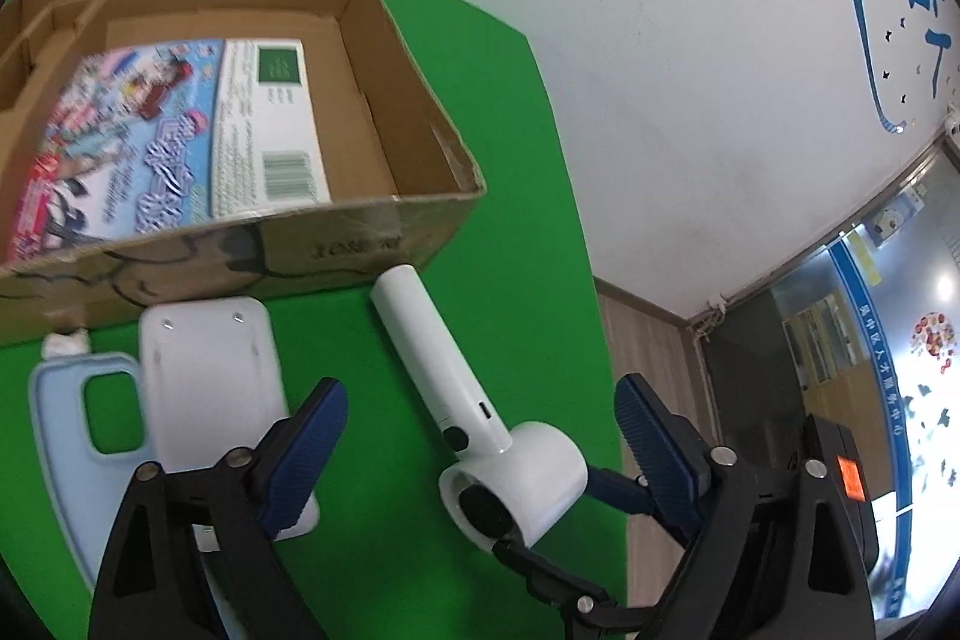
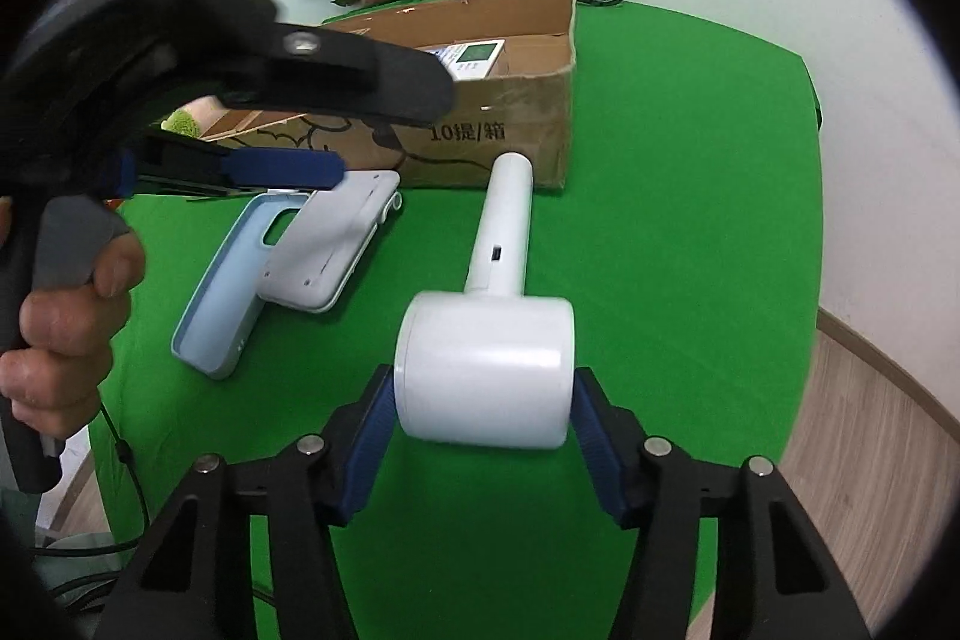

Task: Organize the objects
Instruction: 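Grasp the white hair dryer by its head with the right gripper, then lift the hair dryer with the right gripper and lower it into the large box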

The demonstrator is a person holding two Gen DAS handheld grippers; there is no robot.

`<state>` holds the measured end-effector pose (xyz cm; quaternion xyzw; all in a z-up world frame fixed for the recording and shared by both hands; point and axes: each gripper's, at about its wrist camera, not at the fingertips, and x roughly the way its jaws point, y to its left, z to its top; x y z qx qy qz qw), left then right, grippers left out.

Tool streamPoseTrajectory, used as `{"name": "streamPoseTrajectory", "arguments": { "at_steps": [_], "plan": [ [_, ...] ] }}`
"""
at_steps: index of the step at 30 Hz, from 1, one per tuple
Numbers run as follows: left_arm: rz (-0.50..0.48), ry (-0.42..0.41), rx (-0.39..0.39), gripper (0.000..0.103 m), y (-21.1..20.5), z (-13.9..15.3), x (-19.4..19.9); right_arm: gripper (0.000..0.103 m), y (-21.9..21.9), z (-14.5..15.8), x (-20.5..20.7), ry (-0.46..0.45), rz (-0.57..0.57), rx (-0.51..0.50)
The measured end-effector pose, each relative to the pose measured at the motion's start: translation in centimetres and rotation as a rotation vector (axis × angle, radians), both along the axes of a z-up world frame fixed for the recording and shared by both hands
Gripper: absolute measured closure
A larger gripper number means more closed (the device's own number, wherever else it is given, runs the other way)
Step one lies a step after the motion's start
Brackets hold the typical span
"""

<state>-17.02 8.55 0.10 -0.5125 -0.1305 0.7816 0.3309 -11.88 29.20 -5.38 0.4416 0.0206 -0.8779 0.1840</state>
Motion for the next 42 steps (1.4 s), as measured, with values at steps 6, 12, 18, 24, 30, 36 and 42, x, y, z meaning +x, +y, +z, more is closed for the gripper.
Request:
{"name": "streamPoseTrajectory", "arguments": {
  "at_steps": [6,12,18,24,30,36,42],
  "plan": [
    [-0.017,-0.089,-0.001,0.024,2.0,-2.1,-1.7,0.045,0.2,0.0,0.3,-0.003,-0.003,-0.025],
    [-0.004,-0.164,-0.016,0.038,3.5,-4.1,-4.0,0.043,-0.3,0.2,-1.1,-0.002,-0.011,-0.025],
    [0.006,-0.187,-0.077,0.05,4.0,-5.5,-4.7,0.044,-0.6,0.6,-1.3,-0.006,-0.004,-0.018],
    [0.005,-0.203,-0.093,0.066,4.0,-6.6,-4.6,0.045,-0.5,0.6,0.8,0.018,-0.026,-0.017],
    [-0.003,-0.183,-0.095,0.068,4.1,-6.2,-4.5,0.045,-0.8,0.6,2.5,0.036,-0.034,0.012],
    [-0.011,-0.066,-0.089,0.072,3.7,-2.1,-3.6,0.045,-0.9,1.0,2.3,0.03,-0.035,0.004],
    [0.033,0.112,-0.065,0.073,2.1,4.5,-2.6,0.046,-1.2,3.8,2.4,0.134,-0.034,-0.027]
  ]
}}
